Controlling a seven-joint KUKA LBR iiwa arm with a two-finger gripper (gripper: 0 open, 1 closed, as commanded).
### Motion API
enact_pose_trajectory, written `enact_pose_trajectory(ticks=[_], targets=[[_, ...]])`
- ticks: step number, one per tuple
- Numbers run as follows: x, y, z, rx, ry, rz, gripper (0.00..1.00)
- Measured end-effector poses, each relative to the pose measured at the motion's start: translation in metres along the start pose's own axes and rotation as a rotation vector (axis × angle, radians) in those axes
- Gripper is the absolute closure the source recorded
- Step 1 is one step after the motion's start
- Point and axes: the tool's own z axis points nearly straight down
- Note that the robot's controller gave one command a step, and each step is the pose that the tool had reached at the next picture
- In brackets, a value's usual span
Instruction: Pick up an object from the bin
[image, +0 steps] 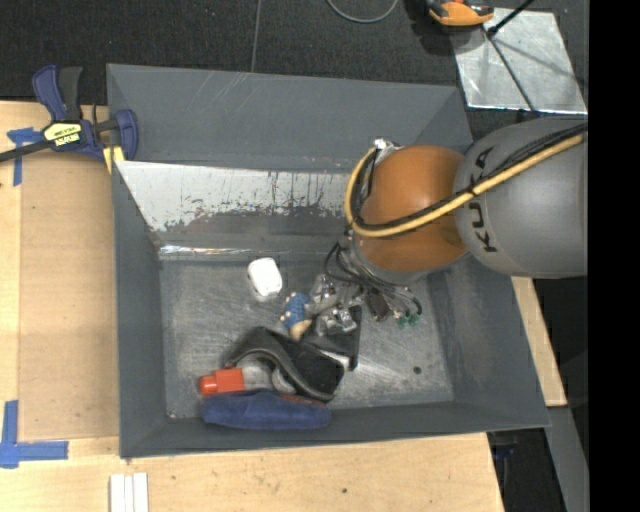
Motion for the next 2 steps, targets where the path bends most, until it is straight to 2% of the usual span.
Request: enact_pose_trajectory(ticks=[1, 2], targets=[[0.000, -0.023, -0.016, -0.001, 0.012, 0.022, 1.00], [-0.026, -0.033, -0.138, 0.000, 0.005, -0.122, 1.00]])
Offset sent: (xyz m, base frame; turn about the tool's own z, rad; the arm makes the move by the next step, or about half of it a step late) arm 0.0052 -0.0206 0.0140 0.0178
